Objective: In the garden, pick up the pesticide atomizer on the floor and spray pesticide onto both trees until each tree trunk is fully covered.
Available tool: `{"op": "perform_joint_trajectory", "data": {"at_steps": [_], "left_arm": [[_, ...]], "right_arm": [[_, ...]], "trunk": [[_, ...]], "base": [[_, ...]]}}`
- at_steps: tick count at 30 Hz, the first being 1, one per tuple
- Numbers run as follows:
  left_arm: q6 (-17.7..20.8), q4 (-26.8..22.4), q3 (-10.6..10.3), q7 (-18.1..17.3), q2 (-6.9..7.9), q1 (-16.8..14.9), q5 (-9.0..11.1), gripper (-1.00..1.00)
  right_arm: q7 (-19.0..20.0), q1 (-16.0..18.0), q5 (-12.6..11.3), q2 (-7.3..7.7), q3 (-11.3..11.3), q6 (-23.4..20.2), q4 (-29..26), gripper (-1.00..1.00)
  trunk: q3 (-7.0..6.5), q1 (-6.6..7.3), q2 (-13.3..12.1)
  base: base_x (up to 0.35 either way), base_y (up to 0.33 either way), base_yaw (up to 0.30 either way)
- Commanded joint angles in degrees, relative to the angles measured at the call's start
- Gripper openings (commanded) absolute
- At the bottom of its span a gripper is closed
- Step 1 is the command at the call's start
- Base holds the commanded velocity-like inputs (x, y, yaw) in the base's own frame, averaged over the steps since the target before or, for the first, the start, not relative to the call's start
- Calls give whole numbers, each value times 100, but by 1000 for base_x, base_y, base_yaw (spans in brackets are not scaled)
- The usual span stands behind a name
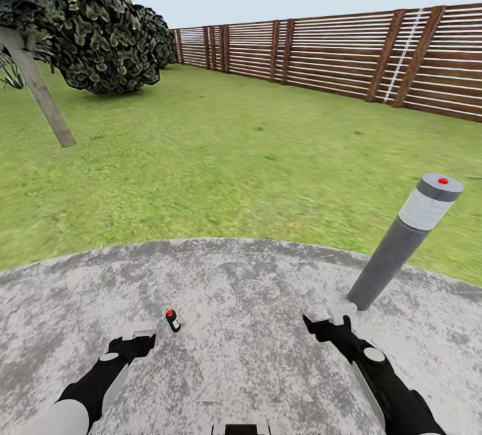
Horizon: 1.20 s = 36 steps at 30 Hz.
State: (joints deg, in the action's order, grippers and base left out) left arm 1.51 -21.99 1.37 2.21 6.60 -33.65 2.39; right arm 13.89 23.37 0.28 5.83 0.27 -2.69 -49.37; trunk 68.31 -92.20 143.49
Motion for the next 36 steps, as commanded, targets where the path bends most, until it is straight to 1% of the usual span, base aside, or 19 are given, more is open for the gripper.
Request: {"op": "perform_joint_trajectory", "data": {"at_steps": [1, 7, 20, 28, 33, 36], "left_arm": [[16, -7, 4, 8, -1, -1, 25, 100], [16, -7, 4, 8, -1, -1, 25, 100], [16, -7, 4, 8, -1, -1, 25, 100], [7, -9, 9, 4, -1, -1, 25, 100], [7, -11, 12, 7, -1, -1, 26, 100], [7, -11, 13, 7, -1, -1, 30, 100]], "right_arm": [[46, 1, 0, 27, 5, -27, -3, 100], [85, 1, -2, 49, 8, -29, -2, 100], [79, 1, -10, 32, 0, -29, -2, 100], [70, 1, -9, 32, -1, -22, 6, 100], [70, 1, -11, 24, 1, -22, 7, 100], [70, 1, -11, 18, 5, -24, 7, 100]], "trunk": [[27, -1, 3], [160, -17, 11], [448, -50, 29], [448, -50, 29], [448, -50, 29], [448, -50, 29]], "base": [[0, 0, 0], [0, 0, 0], [0, 0, 0], [16, 0, 0], [264, 0, -4], [292, 0, -130]]}}
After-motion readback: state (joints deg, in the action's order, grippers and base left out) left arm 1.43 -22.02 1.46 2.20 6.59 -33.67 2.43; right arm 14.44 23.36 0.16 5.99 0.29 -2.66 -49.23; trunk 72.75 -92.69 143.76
